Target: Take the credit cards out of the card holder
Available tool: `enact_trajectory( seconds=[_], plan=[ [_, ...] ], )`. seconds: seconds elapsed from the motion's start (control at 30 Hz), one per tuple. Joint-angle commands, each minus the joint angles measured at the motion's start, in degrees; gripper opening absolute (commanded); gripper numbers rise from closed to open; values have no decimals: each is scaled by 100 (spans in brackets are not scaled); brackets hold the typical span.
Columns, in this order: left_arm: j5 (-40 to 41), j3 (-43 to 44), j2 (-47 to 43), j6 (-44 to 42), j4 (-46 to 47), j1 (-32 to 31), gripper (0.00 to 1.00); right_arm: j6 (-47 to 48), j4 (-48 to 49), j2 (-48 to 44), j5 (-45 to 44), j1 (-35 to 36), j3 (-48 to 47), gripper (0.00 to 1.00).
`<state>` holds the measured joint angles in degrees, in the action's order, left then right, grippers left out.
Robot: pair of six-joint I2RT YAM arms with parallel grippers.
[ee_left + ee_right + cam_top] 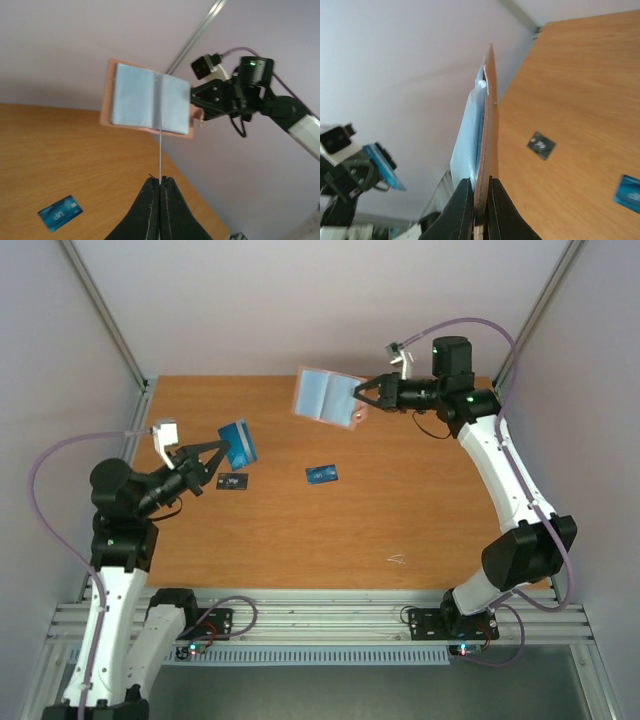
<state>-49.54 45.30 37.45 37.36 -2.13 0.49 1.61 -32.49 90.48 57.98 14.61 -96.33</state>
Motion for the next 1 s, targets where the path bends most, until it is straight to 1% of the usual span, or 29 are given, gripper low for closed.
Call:
enact_trajectory(
  seconds=[0.0, 0.03, 0.07, 0.1, 0.13, 0.17, 0.23, 0.27, 0.33, 0.37, 0.5, 0.53, 0.63, 0.7, 0.77, 0.83, 0.9, 0.97],
  plan=[
    [1232, 727, 753, -1748, -1453, -553, 0, -581, 346, -305, -677, -374, 141, 1],
    [1628, 998, 1023, -2443, -1832, -812, 0, -492, 271, -344, -799, -454, 129, 1],
    [2164, 1242, 1347, -2903, -2222, -1157, 0, -369, 184, -364, -949, -493, 105, 1],
    [2788, 1466, 1681, -3508, -2539, -1531, 0, -169, 31, -399, -1107, -516, 36, 1],
    [3410, 1667, 2002, -4298, -2779, -1888, 0, 80, -142, -415, -1258, -534, -53, 1],
    [4042, 1824, 2361, -4703, -2932, -2271, 0, 253, -316, -417, -1413, -556, -175, 1],
    [5183, 2003, 3018, -5633, -2929, -2950, 0, 536, -627, -417, -1653, -611, -386, 1],
    [5693, 2047, 3345, -6256, -2800, -3262, 0, 613, -721, -428, -1738, -655, -465, 1],
    [6489, 2097, 3975, -7039, -2310, -3769, 0, 656, -810, -483, -1758, -789, -531, 1],
    [6742, 2100, 4384, -7577, -2011, -3961, 0, 650, -839, -531, -1748, -863, -543, 1],
    [7577, 2287, 5679, -9021, -676, -4496, 0, 769, -1074, -758, -1917, -1122, -522, 1],
    [7758, 2471, 6038, -9175, -482, -4560, 0, 817, -1135, -819, -1955, -1174, -513, 1],
    [8392, 3394, 7112, -9351, -581, -4665, 0, 944, -1268, -997, -1987, -1245, -431, 1],
    [8761, 3709, 7626, -9425, -376, -4725, 0, 987, -1269, -1151, -1909, -1260, -358, 1],
    [8852, 3654, 7817, -9656, 78, -4798, 0, 1057, -1327, -1257, -1866, -1259, -325, 1],
    [8881, 3589, 7866, -9839, 151, -4896, 0, 1156, -1406, -1336, -1876, -1263, -310, 1],
    [8838, 3590, 7889, -9769, -67, -4954, 0, 1191, -1451, -1400, -1859, -1261, -303, 1],
    [8773, 3671, 7961, -9494, -470, -4992, 0, 1200, -1447, -1433, -1772, -1259, -254, 1]
  ],
)
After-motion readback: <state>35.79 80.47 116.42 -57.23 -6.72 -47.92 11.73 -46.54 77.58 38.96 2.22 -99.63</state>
